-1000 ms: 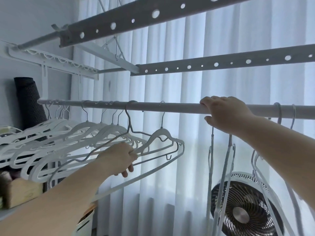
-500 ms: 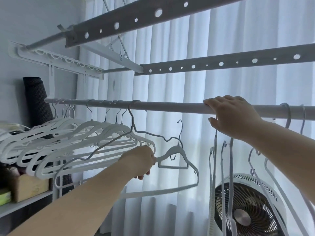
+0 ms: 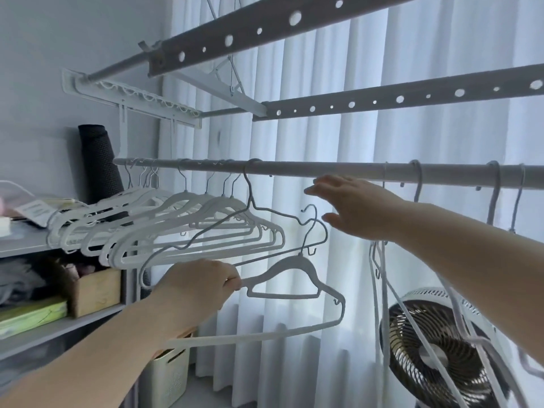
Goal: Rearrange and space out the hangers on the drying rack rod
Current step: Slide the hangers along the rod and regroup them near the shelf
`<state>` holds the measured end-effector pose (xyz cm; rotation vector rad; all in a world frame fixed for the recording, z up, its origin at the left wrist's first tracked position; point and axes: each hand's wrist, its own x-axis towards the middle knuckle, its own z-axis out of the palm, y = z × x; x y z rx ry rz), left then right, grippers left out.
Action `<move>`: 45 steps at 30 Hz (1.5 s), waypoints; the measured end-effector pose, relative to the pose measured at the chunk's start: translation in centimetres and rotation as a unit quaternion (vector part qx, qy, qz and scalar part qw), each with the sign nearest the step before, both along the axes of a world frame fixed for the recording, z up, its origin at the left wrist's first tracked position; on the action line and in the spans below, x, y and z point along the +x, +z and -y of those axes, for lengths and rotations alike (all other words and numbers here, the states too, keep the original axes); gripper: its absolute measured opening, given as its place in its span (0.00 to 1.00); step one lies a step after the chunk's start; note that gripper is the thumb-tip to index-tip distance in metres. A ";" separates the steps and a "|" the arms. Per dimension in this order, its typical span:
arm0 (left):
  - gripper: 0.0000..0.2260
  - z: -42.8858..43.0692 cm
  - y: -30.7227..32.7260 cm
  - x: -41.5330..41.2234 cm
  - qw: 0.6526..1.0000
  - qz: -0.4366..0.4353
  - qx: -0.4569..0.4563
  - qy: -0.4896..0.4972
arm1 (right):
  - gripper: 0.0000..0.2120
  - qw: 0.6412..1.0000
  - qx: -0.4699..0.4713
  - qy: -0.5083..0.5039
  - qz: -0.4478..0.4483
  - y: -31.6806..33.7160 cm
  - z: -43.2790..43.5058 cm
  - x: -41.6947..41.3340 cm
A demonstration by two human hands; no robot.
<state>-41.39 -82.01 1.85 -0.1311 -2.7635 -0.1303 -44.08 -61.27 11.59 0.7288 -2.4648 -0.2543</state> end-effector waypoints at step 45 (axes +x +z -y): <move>0.07 11.1 -3.1 11.1 0.957 0.117 0.205 -0.170 | 0.08 0.686 -0.649 0.052 0.326 -3.9 16.4 10.1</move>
